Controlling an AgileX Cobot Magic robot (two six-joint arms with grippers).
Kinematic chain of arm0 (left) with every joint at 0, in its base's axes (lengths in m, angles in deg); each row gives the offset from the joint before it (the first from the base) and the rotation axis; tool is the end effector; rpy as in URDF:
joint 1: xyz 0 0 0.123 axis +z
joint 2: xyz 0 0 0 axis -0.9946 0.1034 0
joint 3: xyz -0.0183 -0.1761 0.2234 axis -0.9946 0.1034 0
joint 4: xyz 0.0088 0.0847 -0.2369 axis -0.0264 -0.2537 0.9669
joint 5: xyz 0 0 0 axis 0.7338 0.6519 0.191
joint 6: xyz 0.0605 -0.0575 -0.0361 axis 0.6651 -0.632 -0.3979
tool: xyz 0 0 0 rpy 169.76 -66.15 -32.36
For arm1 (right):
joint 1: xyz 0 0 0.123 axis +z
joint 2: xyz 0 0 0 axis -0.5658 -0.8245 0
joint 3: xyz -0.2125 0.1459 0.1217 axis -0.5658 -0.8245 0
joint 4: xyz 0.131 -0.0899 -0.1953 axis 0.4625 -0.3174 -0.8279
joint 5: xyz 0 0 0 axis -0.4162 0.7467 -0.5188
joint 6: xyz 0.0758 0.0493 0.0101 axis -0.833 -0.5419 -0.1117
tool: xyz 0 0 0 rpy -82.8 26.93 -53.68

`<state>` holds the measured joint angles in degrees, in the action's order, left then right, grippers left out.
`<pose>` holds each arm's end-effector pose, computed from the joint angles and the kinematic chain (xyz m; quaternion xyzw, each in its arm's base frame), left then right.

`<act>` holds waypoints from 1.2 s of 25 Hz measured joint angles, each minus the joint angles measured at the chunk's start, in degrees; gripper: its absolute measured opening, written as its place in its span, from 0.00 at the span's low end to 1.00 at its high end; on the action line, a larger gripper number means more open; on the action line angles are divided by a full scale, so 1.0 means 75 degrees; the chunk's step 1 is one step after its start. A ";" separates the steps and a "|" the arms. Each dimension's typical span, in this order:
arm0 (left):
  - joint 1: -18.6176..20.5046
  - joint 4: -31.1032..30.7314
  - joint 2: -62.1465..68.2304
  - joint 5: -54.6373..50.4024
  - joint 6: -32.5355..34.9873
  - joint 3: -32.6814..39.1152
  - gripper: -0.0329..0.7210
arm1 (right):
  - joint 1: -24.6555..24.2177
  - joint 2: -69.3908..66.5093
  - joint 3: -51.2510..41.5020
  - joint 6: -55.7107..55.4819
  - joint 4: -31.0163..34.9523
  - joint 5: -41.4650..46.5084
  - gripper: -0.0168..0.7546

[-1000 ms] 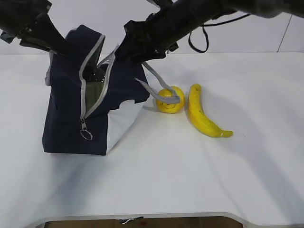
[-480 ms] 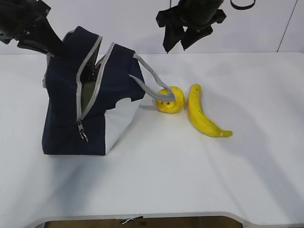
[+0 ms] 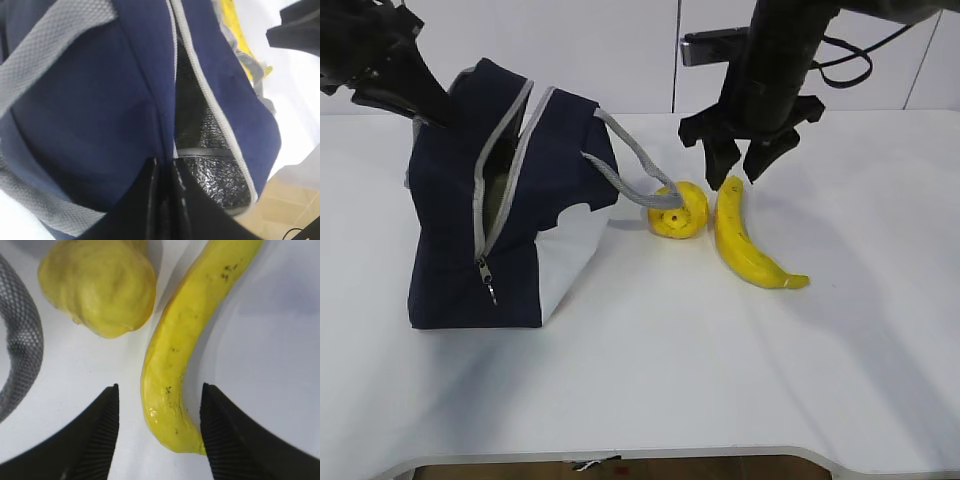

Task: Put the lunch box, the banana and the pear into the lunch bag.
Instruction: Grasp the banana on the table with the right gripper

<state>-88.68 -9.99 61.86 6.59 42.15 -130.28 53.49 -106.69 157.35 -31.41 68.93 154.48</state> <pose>0.3834 -0.0842 0.3066 0.1691 0.9251 -0.2945 0.1699 0.4374 0.1530 0.2455 -0.1619 0.9799 0.0299 0.1129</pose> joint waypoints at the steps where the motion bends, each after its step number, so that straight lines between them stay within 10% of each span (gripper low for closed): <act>1: 0.0000 -0.0030 0.0000 0.0000 0.0000 0.0000 0.06 | 0.0000 0.0003 -0.0114 0.0000 -0.0058 0.0000 0.58; 30: 0.0000 -0.0086 0.0000 -0.0011 0.0000 0.0000 0.06 | 0.0000 -0.1056 -0.0330 0.0000 -0.0313 -0.0137 0.58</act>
<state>-88.68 -10.64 61.86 6.51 42.15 -130.28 53.49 -114.61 154.87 -31.41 66.58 153.45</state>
